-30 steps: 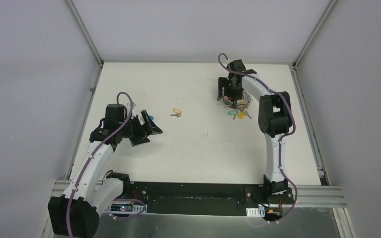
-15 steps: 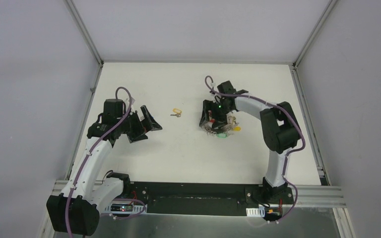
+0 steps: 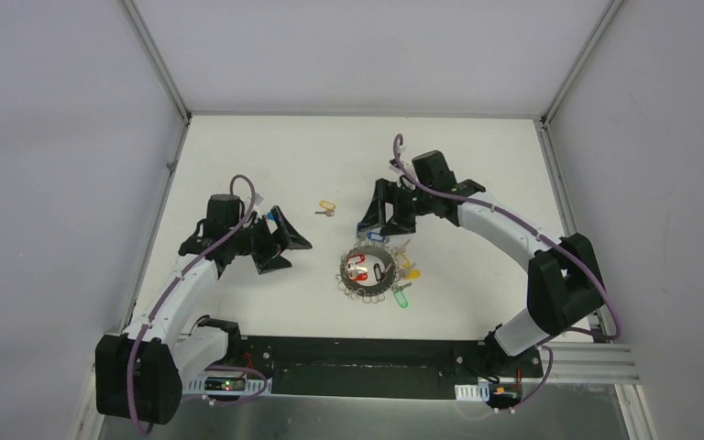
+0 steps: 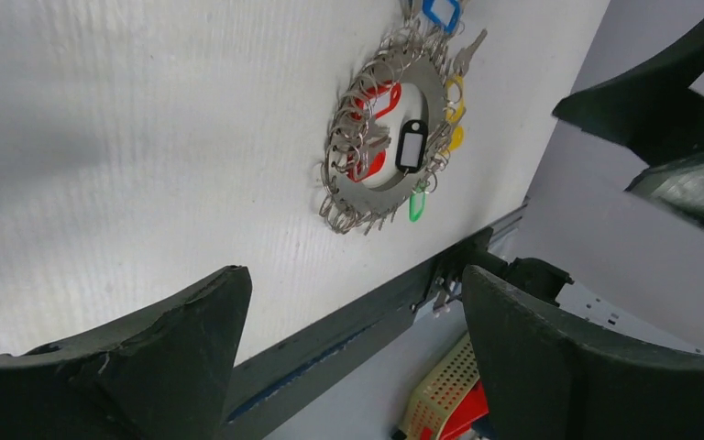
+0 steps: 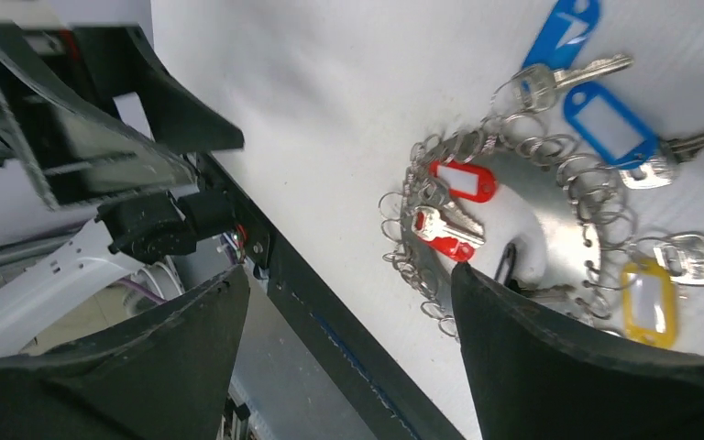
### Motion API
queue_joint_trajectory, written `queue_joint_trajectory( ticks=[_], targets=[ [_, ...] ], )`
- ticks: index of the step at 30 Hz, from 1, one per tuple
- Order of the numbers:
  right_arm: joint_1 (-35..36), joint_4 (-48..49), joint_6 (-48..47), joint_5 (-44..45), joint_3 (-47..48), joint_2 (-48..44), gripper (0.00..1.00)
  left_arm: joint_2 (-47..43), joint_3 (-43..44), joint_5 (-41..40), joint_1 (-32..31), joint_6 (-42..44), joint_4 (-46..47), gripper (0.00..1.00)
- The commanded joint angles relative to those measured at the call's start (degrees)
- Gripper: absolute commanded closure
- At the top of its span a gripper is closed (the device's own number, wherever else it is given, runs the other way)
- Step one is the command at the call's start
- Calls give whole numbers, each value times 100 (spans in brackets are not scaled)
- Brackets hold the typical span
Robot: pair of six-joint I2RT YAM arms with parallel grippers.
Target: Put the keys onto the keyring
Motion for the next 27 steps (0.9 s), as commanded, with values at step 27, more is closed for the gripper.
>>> queue_joint_trajectory(
  ticks=[27],
  targets=[
    [-680, -126, -101, -220, -2678, -926, 56, 3163, 133, -626, -2531, -1427, 2806, 43]
  ],
)
